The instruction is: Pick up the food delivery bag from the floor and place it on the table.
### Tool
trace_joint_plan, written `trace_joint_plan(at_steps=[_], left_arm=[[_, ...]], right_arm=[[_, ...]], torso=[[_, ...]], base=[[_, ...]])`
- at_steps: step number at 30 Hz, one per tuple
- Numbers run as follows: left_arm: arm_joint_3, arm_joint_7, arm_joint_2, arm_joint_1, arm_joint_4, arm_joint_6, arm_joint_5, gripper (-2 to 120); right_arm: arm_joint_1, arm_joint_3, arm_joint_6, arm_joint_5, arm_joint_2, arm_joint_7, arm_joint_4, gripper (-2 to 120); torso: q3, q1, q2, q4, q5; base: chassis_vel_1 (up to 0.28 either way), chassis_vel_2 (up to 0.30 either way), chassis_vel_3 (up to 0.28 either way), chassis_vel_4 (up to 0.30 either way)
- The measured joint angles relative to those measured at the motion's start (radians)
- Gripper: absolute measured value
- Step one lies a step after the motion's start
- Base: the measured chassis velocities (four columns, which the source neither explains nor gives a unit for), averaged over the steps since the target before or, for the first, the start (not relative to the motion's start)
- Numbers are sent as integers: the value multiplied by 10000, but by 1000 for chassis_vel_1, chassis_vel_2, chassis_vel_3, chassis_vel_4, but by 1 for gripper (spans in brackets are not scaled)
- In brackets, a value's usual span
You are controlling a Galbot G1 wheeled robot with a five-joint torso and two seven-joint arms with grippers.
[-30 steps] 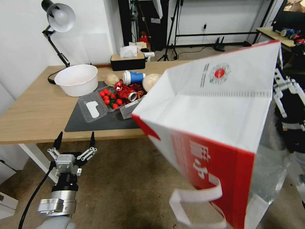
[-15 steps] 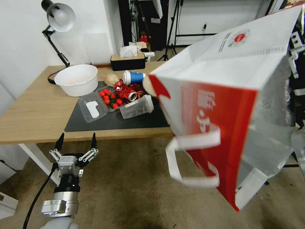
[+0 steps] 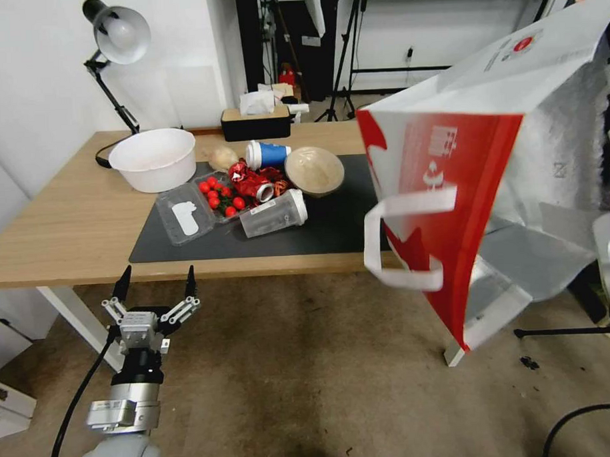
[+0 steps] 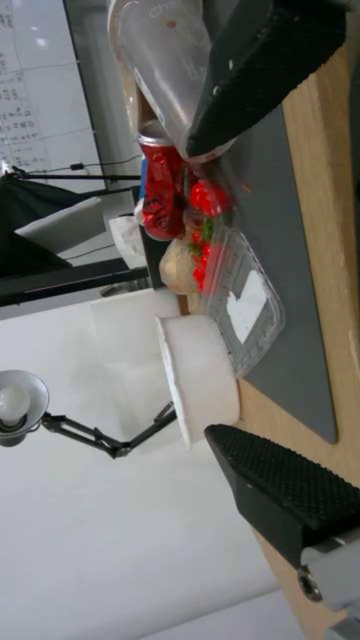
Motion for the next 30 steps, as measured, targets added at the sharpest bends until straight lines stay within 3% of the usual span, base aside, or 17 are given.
trace_joint_plan(at_steps=[11,30], left_arm=[[10,31,11,-53,47,13,25,100],[21,54,60,-74,90,0,12,100]], right_arm=[[592,-504,-75,-156,165,622,-1250,0],[1004,-657,-291,-508,-388,312,-2488,0]], torso=[[0,0,-1,0,1],[-1,-2,-2,0,0]], base=[[0,0,0,0],[0,0,0,0]])
